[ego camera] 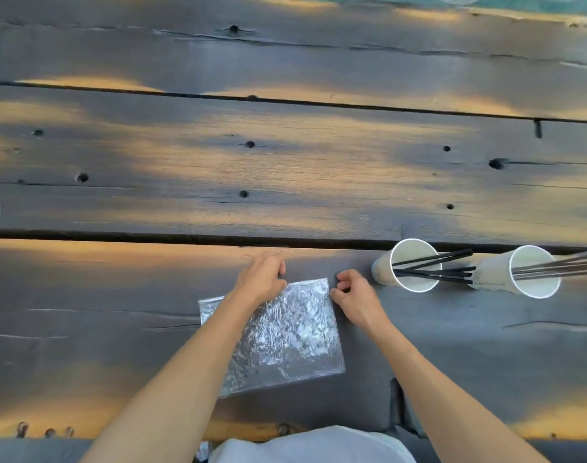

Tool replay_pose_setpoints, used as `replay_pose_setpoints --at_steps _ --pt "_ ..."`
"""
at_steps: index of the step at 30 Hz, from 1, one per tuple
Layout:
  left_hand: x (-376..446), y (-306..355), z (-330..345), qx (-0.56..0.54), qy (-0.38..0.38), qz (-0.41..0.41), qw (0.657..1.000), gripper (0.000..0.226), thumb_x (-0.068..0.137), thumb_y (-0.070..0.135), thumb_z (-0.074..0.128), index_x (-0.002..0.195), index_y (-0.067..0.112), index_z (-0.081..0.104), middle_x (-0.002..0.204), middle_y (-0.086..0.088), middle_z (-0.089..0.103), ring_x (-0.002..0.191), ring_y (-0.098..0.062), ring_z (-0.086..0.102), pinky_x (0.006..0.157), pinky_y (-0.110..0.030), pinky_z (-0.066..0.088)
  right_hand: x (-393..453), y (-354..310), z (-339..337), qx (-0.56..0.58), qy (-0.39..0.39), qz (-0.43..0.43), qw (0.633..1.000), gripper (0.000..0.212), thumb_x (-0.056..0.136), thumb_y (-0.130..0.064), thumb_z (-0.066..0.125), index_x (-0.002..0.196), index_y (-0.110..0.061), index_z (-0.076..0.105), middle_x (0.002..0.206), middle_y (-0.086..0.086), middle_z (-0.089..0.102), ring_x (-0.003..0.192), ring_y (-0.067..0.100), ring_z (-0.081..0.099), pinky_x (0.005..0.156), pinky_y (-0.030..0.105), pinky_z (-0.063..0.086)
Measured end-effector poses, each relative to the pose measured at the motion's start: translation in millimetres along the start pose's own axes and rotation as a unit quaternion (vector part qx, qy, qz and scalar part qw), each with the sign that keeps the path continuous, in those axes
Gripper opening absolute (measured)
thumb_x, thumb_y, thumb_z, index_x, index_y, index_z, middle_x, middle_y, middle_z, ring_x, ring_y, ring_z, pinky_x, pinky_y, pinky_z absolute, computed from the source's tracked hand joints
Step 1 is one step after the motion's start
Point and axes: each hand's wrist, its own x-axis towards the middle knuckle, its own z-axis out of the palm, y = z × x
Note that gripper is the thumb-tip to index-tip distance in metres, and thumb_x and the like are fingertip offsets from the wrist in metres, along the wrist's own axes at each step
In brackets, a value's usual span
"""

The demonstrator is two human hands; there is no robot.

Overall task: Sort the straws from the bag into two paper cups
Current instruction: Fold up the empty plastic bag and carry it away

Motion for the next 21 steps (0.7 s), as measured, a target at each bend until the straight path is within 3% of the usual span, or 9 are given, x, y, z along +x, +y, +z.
replay_pose_setpoints --at_steps 3,8,15,21 --pt "-9.0 -7.1 10.2 0.053 0.026 0.026 0.998 0.018 0.089 0.015 0.069 0.078 0.023 0.057 0.101 0.007 0.051 0.102 -0.017 0.049 0.084 -0.031 0.041 4.2 -7.3 3.8 -0.011 -0.016 -0.017 1.0 0.038 0.091 -0.014 0.063 0.128 -0.008 0.056 0.103 0.002 0.061 0.094 0.018 0.056 0.078 0.022 0.037" --pt "-17.6 -11.2 12.3 0.057 0.045 0.046 0.996 0.019 0.089 0.025 0.071 0.093 0.022 0.052 0.108 0.008 0.05 0.106 -0.013 0.043 0.094 -0.033 0.04 5.1 -9.1 4.1 -0.016 -0.015 -0.022 1.0 0.037 0.092 -0.014 0.062 0.128 -0.009 0.057 0.103 0.002 0.061 0.094 0.017 0.055 0.079 0.022 0.036" --pt "-33.6 -24.8 8.8 0.089 0.062 -0.002 0.994 0.012 0.092 0.014 0.067 0.087 0.017 0.056 0.094 0.004 0.056 0.092 -0.016 0.051 0.076 -0.026 0.035 -2.5 0.2 2.8 -0.012 -0.003 -0.013 1.0 0.032 0.093 -0.012 0.055 0.123 -0.007 0.06 0.1 0.003 0.064 0.097 0.02 0.058 0.082 0.025 0.042" --pt "-44.7 -27.2 8.4 0.045 0.099 -0.075 0.991 0.023 0.093 0.03 0.068 0.084 0.015 0.053 0.088 0.002 0.059 0.081 -0.019 0.056 0.068 -0.033 0.04 -8.8 -5.0 12.0 -0.053 -0.027 0.006 0.998 0.023 0.09 -0.019 0.063 0.111 -0.011 0.056 0.096 0.003 0.065 0.089 0.023 0.062 0.079 0.035 0.053"
